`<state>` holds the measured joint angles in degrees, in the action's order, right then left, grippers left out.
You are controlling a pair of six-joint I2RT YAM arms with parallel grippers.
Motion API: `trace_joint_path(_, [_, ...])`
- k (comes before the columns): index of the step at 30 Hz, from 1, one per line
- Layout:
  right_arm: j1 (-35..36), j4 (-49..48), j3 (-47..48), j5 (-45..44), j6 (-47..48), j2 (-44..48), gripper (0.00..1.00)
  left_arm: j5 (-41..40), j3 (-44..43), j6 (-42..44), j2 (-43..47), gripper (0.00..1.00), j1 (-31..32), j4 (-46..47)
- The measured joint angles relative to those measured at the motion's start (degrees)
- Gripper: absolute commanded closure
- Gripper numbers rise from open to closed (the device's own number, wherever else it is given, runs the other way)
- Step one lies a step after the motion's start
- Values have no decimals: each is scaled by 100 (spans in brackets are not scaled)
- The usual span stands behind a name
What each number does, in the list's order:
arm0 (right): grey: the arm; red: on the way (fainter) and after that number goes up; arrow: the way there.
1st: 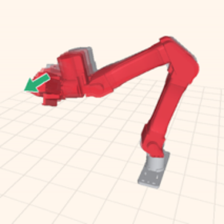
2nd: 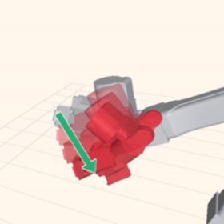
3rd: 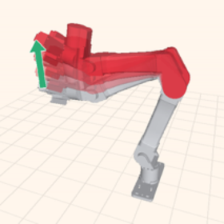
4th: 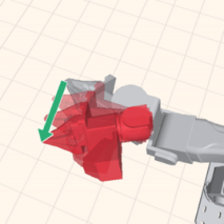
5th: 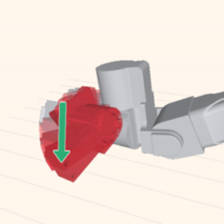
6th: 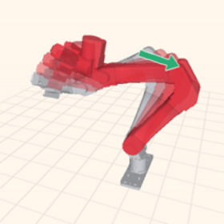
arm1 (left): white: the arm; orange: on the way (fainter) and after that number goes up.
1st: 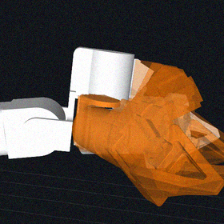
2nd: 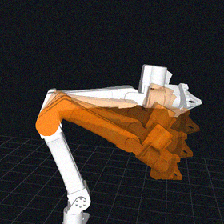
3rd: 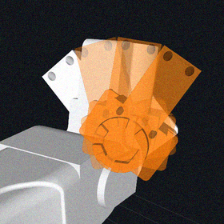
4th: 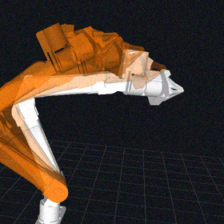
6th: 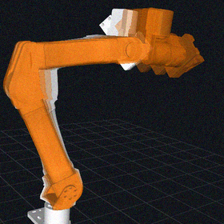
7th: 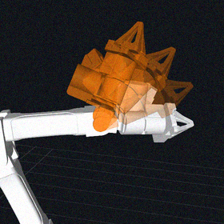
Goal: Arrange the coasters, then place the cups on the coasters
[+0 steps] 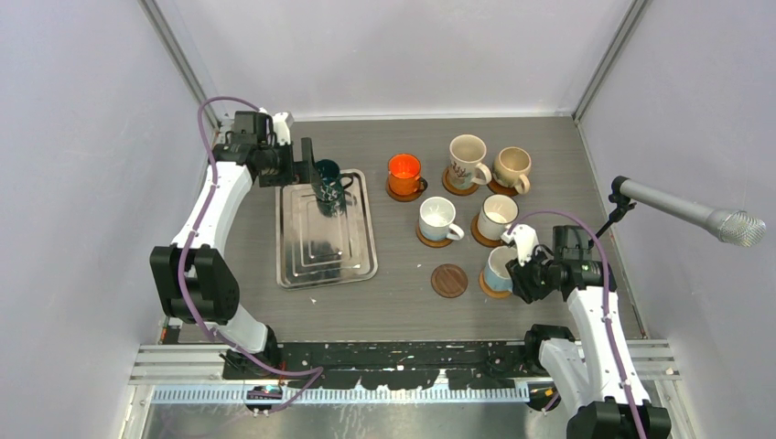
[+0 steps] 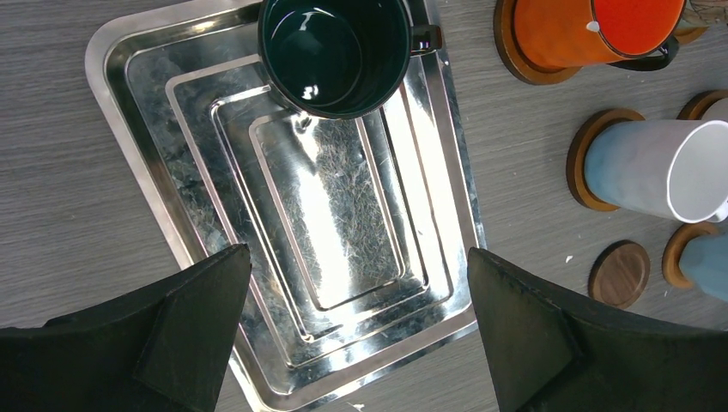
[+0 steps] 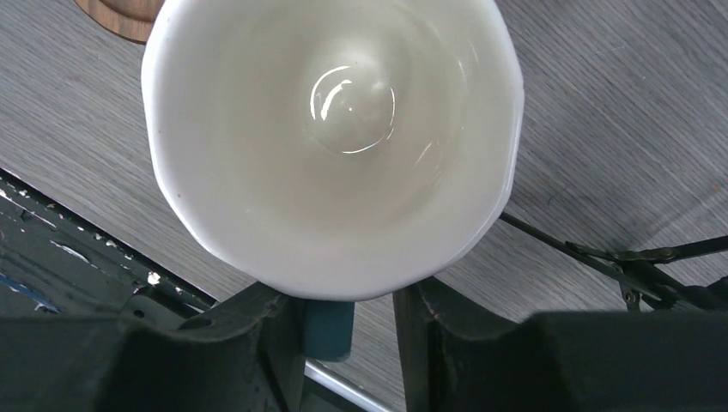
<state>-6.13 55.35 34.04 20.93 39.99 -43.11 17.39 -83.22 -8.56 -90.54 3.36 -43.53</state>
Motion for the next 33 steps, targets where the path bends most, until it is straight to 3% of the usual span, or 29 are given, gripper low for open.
trace_joint_path(9, [0, 361, 101, 24, 354, -92, 29, -31, 0, 0, 0, 0, 0, 0])
trace_joint_path(21, [0, 1349, 831, 98, 647, -63, 24, -28, 0, 0, 0, 0, 0, 0])
trace_joint_path(27, [0, 1825, 1781, 177, 590, -136, 23, -28, -48, 118, -26, 0, 0, -83])
trace_joint_path(33, [0, 2103, 3126, 439, 184, -789, 17, -33, -1193, 570, -675, 0, 0, -573])
